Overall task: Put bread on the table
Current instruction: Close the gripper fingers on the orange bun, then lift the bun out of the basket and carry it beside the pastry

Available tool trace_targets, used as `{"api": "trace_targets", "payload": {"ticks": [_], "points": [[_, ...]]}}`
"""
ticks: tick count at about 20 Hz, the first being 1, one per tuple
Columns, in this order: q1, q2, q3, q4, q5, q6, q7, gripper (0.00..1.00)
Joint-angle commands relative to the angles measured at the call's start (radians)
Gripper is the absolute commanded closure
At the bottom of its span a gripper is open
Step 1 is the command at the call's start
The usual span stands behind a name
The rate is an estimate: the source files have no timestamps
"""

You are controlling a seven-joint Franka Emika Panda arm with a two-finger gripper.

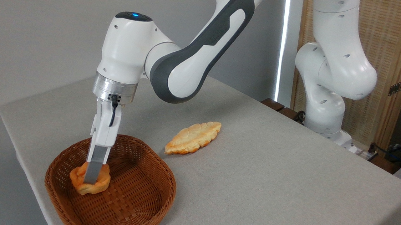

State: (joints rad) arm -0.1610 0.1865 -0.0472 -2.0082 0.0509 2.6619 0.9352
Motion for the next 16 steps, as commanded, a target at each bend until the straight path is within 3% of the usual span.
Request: {"api": "trace_targets", "payload": {"ticks": [1, 11, 16], "points": [[0.005, -0.001, 0.0, -0.001, 0.015, 0.018, 0.01, 0.48], [0.008, -0.018, 0.001, -0.001, 0.014, 0.012, 0.008, 0.49], [0.009, -0.074, 0.012, -0.001, 0.0, -0.051, 0.008, 0.5]]}}
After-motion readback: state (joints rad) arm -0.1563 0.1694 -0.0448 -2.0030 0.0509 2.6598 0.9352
